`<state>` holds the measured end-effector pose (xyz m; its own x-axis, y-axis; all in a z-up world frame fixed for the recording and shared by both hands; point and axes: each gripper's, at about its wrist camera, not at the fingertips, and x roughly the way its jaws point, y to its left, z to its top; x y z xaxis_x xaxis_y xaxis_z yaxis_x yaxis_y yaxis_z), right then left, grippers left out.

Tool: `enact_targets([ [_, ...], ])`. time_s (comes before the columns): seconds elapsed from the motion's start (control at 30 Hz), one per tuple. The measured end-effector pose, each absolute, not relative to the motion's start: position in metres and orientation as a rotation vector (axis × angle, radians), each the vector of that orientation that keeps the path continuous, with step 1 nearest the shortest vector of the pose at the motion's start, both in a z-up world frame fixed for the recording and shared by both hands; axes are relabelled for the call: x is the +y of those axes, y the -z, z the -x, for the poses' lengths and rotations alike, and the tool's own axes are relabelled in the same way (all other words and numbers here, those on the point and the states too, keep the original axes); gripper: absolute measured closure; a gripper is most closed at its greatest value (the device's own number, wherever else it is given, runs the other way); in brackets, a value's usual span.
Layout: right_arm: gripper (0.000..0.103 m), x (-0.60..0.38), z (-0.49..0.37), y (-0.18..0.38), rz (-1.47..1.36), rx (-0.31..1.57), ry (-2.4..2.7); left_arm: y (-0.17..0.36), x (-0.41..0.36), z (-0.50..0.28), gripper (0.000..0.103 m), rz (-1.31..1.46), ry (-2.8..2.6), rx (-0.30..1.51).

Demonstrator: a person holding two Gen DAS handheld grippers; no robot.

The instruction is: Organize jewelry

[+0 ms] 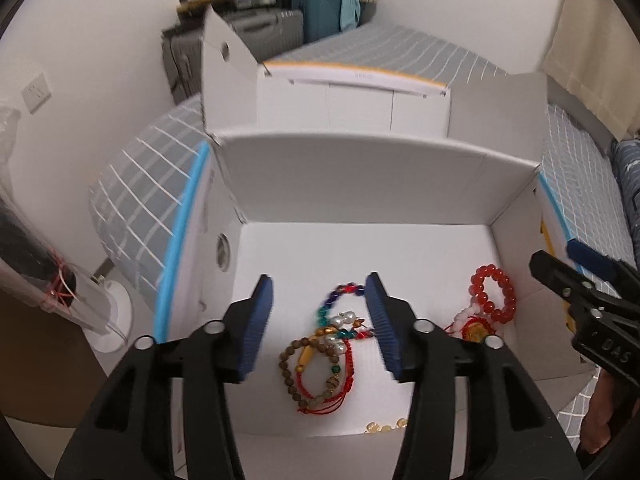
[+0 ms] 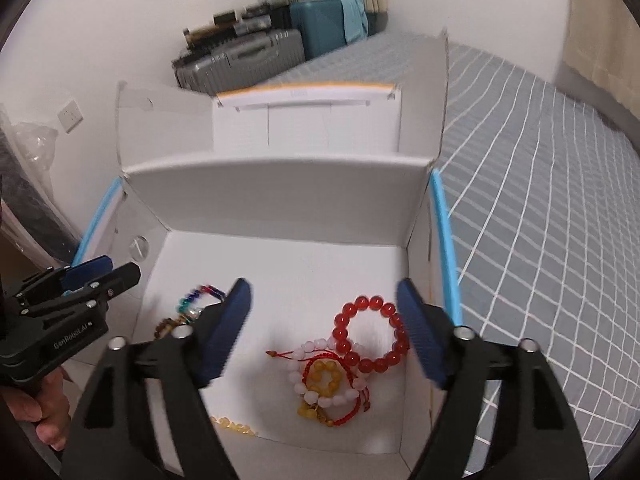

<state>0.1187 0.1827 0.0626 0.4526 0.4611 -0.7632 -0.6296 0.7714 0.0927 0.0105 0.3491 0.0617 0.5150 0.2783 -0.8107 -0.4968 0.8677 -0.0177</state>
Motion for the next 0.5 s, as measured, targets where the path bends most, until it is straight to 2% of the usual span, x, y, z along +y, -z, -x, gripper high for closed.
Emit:
enact_targets([
  [0.07,0.01,0.175,-0.111,-0.073,0.195,0.836,-0.686,-0.068,0.346,-0.003,0.034,0.255,-0.474,0.893],
  [0.1,0.009,0.17,-0.107,-0.079,0.18,0.818,-0.689,-0.074,0.341,0.003,0.03,0.238,-0.48,0.874],
  [0.2,0.008,0.158,-0.093,-0.092,0.166,0.779,-0.683,-0.083,0.333,0.016,0.018,0.213,-0.482,0.84],
  [0.5,0.008,0.12,-0.044,-0.105,0.146,0.706,-0.668,-0.096,0.307,0.068,0.006,0.199,-0.475,0.762],
])
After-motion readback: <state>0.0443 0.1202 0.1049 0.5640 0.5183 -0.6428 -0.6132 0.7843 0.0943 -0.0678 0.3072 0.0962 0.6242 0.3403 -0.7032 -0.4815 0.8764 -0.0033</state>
